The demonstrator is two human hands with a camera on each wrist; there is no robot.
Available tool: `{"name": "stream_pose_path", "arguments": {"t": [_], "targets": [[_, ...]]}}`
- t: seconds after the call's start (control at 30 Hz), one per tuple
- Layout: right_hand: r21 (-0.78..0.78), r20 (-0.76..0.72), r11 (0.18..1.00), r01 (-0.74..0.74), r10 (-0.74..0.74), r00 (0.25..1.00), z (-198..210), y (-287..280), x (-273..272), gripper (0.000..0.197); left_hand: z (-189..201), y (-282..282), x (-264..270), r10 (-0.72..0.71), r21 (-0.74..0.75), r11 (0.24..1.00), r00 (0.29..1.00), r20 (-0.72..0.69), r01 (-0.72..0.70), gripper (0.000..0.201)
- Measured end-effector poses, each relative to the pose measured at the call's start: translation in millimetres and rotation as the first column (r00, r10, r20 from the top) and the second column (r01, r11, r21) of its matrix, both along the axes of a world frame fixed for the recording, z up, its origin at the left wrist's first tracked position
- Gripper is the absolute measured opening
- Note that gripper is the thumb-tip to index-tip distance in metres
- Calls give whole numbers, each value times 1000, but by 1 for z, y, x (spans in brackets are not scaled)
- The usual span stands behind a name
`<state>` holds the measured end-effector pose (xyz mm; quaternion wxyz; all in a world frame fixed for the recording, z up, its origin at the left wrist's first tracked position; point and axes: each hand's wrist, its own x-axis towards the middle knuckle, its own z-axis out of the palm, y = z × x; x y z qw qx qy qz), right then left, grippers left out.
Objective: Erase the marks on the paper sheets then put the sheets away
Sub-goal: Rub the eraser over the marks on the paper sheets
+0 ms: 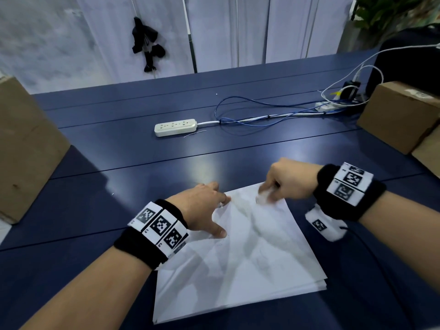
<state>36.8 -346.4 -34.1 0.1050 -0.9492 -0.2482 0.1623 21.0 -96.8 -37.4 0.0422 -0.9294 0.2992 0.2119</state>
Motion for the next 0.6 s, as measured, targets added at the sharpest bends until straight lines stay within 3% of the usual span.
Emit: {"name": "stream_pose_path", "arguments": {"t": [0.1,0.33,0.5,0.6], "targets": [[38,78,997,71,-73,994,5,-1,12,26,0,0,-1,2,1,1000,1000,-1,-2,77],[-47,-162,997,-69,61,985,12,3,-18,27,0,0,1,-3,5,1000,1000,0,3,74],[-15,61,999,48,-47,997,10,2,6,25,0,0,0,1,7,1000,1000,-1,-1,74],[-21,23,1000,2,-2,1000,5,-3,-6,27,0,0,1,-3,11,1000,1000,-4,3,74]]}}
